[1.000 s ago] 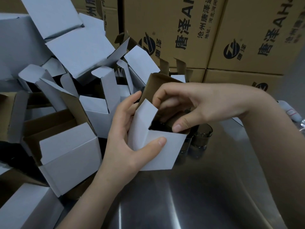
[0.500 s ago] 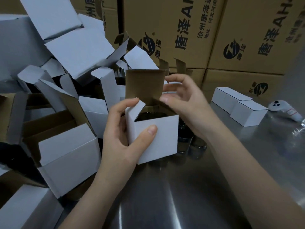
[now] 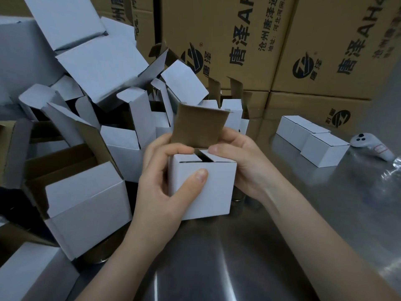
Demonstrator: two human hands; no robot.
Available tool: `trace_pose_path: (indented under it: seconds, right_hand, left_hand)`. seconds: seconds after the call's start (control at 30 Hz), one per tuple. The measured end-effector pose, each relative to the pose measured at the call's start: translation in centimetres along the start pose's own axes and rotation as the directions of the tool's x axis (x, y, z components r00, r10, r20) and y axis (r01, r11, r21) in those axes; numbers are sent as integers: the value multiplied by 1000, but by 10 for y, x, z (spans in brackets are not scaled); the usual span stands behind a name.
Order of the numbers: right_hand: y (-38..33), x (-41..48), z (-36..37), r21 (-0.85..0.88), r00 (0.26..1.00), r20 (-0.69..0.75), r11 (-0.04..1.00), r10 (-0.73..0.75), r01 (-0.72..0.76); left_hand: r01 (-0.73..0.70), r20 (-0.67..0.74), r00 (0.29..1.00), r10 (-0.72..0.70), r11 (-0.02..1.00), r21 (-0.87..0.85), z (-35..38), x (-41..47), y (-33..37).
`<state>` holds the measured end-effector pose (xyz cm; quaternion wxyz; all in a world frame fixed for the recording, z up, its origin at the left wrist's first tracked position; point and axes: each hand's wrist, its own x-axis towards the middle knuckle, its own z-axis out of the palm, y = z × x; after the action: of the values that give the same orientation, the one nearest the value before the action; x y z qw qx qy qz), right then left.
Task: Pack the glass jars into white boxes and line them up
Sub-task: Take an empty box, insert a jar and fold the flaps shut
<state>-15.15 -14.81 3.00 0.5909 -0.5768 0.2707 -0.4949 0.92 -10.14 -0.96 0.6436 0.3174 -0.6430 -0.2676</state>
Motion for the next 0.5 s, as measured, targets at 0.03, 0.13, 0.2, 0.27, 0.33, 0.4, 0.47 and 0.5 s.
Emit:
trace_pose_path:
  seconds: [0.03, 0.13, 0.2, 0.27, 0.33, 0.4, 0.47, 0.5]
  right_hand:
    - [0, -1, 0, -1, 1000, -1, 1000, -9, 9]
    - [1, -2, 1, -71, 999, -13, 997, -36, 35]
    - [0, -2, 2, -132, 999, -3, 990, -44, 44]
    - [1, -2, 2, -160, 998, 27, 986, -53, 56]
    - [0, -4, 2, -144, 995, 70, 986, -68, 78]
    - [-1, -6, 1, -125, 990, 119, 988, -73, 88]
    - [-2, -6, -2, -145, 980, 186, 985, -66, 94]
    - [-2, -6, -2, -157, 975, 215, 983, -56, 91]
  left_hand:
    - [-1, 3, 1000, 1, 1000, 10, 1, 0, 0]
    - [-2, 10, 1000, 2, 1000, 19, 1, 0, 0]
    - [-4, 9, 1000, 4, 1000, 15, 1, -1, 2]
    - [9, 9, 1000, -9, 1000, -3, 1, -1, 4]
    - [22, 9, 1000, -22, 999, -31, 2, -1, 4]
    - [20, 3, 1000, -20, 999, -46, 1, -1, 3]
    - [23, -14, 1000, -24, 997, -70, 0, 0, 2]
    - [28, -21, 999, -30, 996, -80, -1, 1, 2]
